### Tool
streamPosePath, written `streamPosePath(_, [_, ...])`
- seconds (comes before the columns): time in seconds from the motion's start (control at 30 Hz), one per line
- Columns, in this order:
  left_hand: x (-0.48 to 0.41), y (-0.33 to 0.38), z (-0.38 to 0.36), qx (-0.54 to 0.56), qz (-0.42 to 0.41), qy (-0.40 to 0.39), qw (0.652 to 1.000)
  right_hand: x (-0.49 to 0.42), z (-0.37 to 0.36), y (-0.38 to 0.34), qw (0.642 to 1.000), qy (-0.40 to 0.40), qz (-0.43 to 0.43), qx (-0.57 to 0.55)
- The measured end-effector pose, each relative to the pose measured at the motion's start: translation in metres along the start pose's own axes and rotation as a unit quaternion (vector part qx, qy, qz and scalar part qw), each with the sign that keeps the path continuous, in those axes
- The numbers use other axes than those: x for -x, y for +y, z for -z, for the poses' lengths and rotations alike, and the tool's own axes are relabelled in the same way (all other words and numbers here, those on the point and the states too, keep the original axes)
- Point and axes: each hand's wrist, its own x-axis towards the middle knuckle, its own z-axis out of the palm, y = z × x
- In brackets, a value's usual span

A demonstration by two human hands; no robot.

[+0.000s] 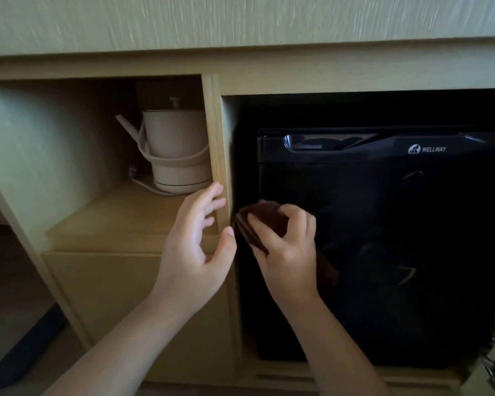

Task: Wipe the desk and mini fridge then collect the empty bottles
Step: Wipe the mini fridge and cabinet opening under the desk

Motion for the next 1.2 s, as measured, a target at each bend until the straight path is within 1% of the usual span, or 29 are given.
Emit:
streamPosePath(0.03, [0.0,0.0,-0.002,0.005,0.003,-0.005,1.0,-0.005,0.004,0.004,0.999,0.015,-0.036,-0.03])
streamPosePath(0.07, [0.001,0.0,-0.003,0.009,0.008,-0.011,1.0,-0.014,0.01,0.009,0.993,0.052,-0.088,-0.06])
streamPosePath(0.13, [0.003,-0.001,-0.007,0.007,0.018,-0.026,0.999,-0.038,0.024,0.021,0.968,0.154,-0.178,-0.09])
streamPosePath(0.17, [0.004,-0.002,-0.009,0.005,0.026,-0.036,0.999,-0.045,0.029,0.025,0.96,0.181,-0.192,-0.092])
streamPosePath(0.2, [0.006,-0.002,-0.012,0.004,0.037,-0.046,0.998,-0.047,0.031,0.028,0.961,0.188,-0.185,-0.086])
streamPosePath(0.27, [0.008,-0.004,-0.018,0.0,0.057,-0.063,0.996,-0.031,0.024,0.024,0.977,0.157,-0.134,-0.05])
streamPosePath(0.33, [0.009,-0.007,-0.026,-0.003,0.076,-0.069,0.995,0.005,0.011,0.019,0.996,0.069,-0.058,-0.008])
streamPosePath(0.4, [0.01,-0.011,-0.034,-0.011,0.095,-0.074,0.993,0.044,0.002,0.021,0.999,-0.02,0.02,0.032])
streamPosePath(0.43, [0.012,-0.013,-0.038,-0.016,0.103,-0.079,0.991,0.056,0.001,0.026,0.997,-0.043,0.045,0.038])
streamPosePath(0.47, [0.013,-0.015,-0.042,-0.018,0.11,-0.084,0.99,0.061,0.005,0.033,0.997,-0.053,0.05,0.034])
streamPosePath(0.53, [0.016,-0.016,-0.05,-0.009,0.127,-0.096,0.987,0.054,0.019,0.051,1.0,-0.029,0.01,0.001])
streamPosePath(0.6, [0.018,-0.017,-0.055,-0.001,0.137,-0.115,0.984,0.035,0.041,0.072,0.997,0.049,-0.058,-0.015])
streamPosePath(0.67, [0.018,-0.018,-0.059,-0.003,0.139,-0.129,0.982,0.019,0.06,0.092,0.98,0.135,-0.142,-0.016])
streamPosePath(0.73, [0.018,-0.018,-0.062,0.007,0.14,-0.131,0.981,0.011,0.066,0.097,0.964,0.182,-0.194,-0.029])
streamPosePath(0.77, [0.018,-0.019,-0.062,0.015,0.14,-0.13,0.981,0.012,0.062,0.093,0.96,0.188,-0.206,-0.028])
streamPosePath(0.83, [0.02,-0.018,-0.064,0.022,0.135,-0.135,0.981,0.022,0.046,0.078,0.964,0.17,-0.204,-0.018])
streamPosePath(0.97, [0.027,-0.018,-0.067,0.001,0.13,-0.146,0.981,0.048,0.018,0.048,0.993,0.075,-0.09,0.03])
streamPosePath(1.07, [0.029,-0.016,-0.071,-0.023,0.138,-0.139,0.98,0.047,0.028,0.061,0.997,0.042,-0.057,0.016])
streamPosePath(1.1, [0.029,-0.016,-0.072,-0.024,0.144,-0.132,0.98,0.045,0.036,0.07,0.996,0.056,-0.073,0.007])
streamPosePath(1.13, [0.028,-0.015,-0.072,-0.025,0.145,-0.128,0.981,0.04,0.045,0.081,0.989,0.09,-0.113,-0.007])
streamPosePath(1.2, [0.024,-0.016,-0.068,-0.035,0.142,-0.138,0.98,0.028,0.062,0.099,0.958,0.18,-0.22,-0.044])
